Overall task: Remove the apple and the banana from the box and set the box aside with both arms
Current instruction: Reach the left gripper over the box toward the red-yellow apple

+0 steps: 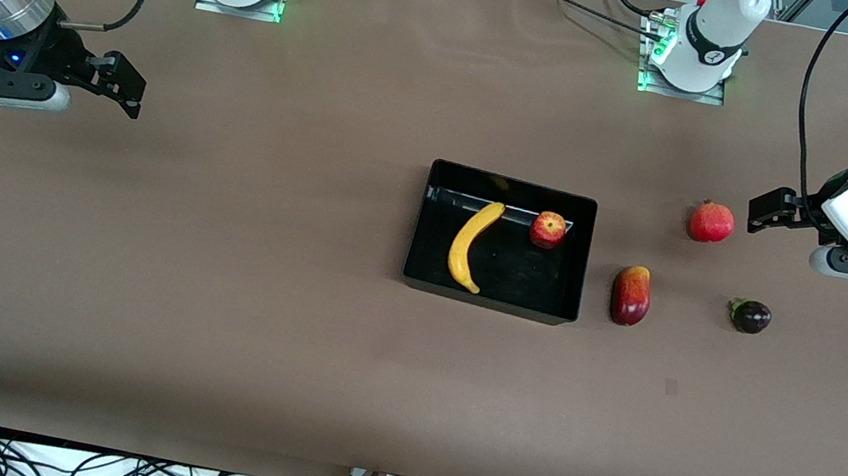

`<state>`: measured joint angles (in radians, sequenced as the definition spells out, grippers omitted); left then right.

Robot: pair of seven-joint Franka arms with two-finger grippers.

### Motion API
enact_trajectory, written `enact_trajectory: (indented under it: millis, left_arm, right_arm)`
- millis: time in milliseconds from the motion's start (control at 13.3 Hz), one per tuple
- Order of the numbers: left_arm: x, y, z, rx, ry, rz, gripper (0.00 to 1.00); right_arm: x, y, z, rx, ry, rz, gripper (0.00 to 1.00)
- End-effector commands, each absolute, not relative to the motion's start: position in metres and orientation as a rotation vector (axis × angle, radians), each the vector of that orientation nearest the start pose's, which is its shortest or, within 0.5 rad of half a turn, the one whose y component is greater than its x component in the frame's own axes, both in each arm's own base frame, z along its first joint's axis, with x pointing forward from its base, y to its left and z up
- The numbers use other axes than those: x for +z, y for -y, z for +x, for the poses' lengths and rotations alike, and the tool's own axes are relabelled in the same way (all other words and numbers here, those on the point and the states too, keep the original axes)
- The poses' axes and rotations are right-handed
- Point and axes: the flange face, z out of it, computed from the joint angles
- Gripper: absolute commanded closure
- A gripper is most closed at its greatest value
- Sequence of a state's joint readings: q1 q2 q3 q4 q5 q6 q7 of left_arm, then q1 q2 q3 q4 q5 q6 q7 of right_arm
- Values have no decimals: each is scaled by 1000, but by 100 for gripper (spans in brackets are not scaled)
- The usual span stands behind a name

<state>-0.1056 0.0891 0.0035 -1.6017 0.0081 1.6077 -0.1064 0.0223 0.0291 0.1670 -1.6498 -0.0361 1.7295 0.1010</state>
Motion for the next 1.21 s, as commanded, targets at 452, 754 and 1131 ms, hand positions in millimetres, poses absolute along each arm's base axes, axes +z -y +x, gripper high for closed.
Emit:
enact_trajectory:
  millis: [452, 754, 1131]
  left_arm:
    - [540, 80, 580, 288, -73, -3111, 0]
    - [490, 133, 582, 442, -131, -3063, 0]
    - [411, 237, 592, 352, 90, -3028, 0]
  right_arm:
    - [590, -106, 564, -103, 150, -3157, 0]
    - [591, -106, 563, -103, 150, -3157, 0]
    - [591, -106, 563, -99, 152, -3159, 0]
